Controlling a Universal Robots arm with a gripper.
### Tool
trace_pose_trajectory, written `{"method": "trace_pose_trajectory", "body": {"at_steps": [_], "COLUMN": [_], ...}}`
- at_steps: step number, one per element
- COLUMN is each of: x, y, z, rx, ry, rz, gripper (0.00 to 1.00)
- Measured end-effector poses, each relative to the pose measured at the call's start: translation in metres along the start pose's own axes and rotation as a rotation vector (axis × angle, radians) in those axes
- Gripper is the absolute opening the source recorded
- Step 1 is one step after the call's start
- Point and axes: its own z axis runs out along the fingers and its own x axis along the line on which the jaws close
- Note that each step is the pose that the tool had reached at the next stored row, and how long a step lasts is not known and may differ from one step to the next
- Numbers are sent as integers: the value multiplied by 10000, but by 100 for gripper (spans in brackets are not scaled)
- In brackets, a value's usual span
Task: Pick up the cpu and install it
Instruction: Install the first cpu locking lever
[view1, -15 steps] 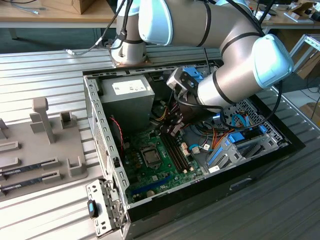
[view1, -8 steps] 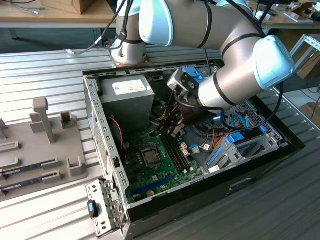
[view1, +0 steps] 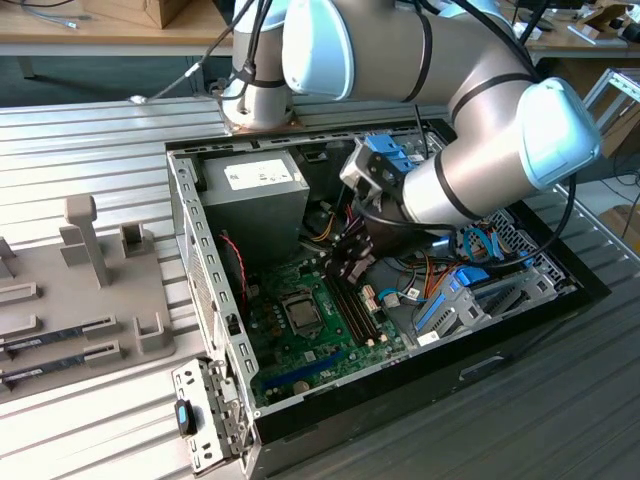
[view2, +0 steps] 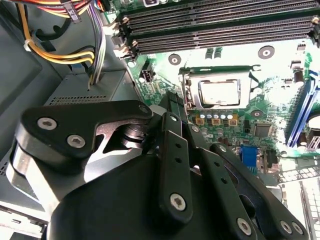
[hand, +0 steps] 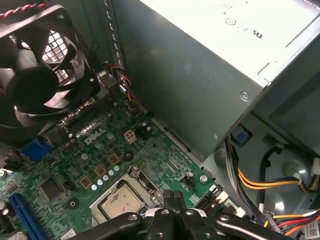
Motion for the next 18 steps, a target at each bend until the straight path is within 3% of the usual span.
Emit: {"method": "trace_pose_trajectory", "body": {"at_steps": [5, 6, 7, 8, 9, 10, 14, 18], "x": [0, -1, -1, -1, -2, -7, -12, -12], "y": [49, 51, 52, 55, 56, 59, 64, 63], "z": [-100, -104, -107, -109, -109, -107, -105, -104], "rx": [3, 31, 95, 343, 508, 584, 741, 847], "ry": [16, 49, 115, 358, 518, 594, 742, 841], "rz": [-27, -28, -12, 72, 132, 158, 231, 280], "gripper": [11, 11, 11, 11, 11, 11, 11, 11]}}
